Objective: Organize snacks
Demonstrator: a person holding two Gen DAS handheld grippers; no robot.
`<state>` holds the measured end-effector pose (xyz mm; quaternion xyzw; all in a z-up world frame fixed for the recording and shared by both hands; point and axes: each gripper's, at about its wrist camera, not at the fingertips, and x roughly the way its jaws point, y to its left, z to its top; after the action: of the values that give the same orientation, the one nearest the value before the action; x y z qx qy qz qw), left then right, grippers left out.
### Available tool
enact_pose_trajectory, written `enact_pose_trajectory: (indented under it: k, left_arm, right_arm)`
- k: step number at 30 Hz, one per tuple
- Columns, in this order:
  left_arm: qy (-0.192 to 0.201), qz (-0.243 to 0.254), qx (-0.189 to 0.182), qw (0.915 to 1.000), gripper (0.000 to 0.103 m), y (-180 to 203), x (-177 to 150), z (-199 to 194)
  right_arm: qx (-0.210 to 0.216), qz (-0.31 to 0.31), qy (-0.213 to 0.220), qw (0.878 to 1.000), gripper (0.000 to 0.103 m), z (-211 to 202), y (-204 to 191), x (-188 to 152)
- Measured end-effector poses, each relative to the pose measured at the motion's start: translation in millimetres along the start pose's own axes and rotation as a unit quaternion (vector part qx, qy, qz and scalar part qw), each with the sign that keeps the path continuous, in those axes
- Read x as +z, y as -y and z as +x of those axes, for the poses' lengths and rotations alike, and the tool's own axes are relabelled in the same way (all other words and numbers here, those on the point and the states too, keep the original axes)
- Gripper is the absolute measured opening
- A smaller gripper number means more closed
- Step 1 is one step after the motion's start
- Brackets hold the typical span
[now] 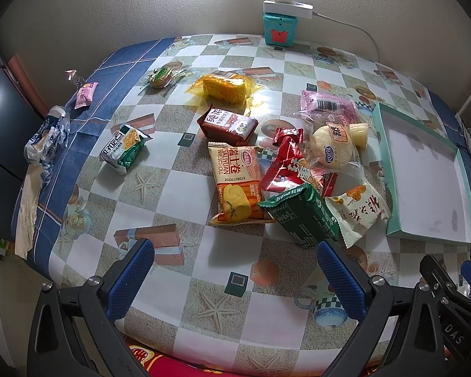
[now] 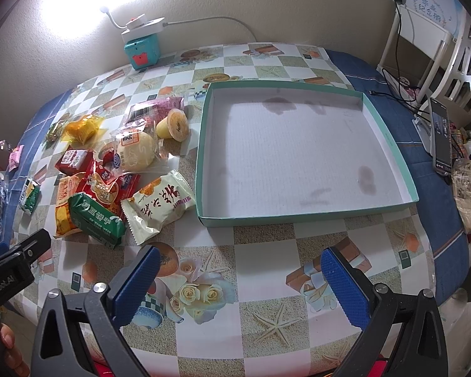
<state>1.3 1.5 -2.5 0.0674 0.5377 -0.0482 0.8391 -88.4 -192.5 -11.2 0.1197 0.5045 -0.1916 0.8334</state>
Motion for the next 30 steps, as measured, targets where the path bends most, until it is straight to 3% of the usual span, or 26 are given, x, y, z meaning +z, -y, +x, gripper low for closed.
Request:
enact_pose_trajectory:
  k: [7,10,12,23,30]
  left_arm:
    - [-0.007,-0.062,-0.065,0.996,0.103,-25,7,10]
    - [-0.007,-0.092,-0.065,0.9936,0.103,-43,13,15]
    - [0.042,-0.099,-0.058,0.9925,0.103,-55,18,16]
    - [-0.042,-0.122,-0.07,0.9892,0.103,-76,32,53]
    - [-0.056,-0.127,-0.073,0.9877,0.103,-85,35,73]
  right_arm:
    - [0.009,-0.002,0.014,1.0,0.103,3,-9,7]
    - [0.027,-0.009,0.009,1.0,0.103,10,-23,14]
    - [0.035,-0.016,0.002,0.999,0.103,16,-35,17]
    - [0.07,-0.075,-0.027,0.994,0.103,49,-105,18]
    - [0.06,-0.115,-0.041,0.991,0.103,60,-131,12]
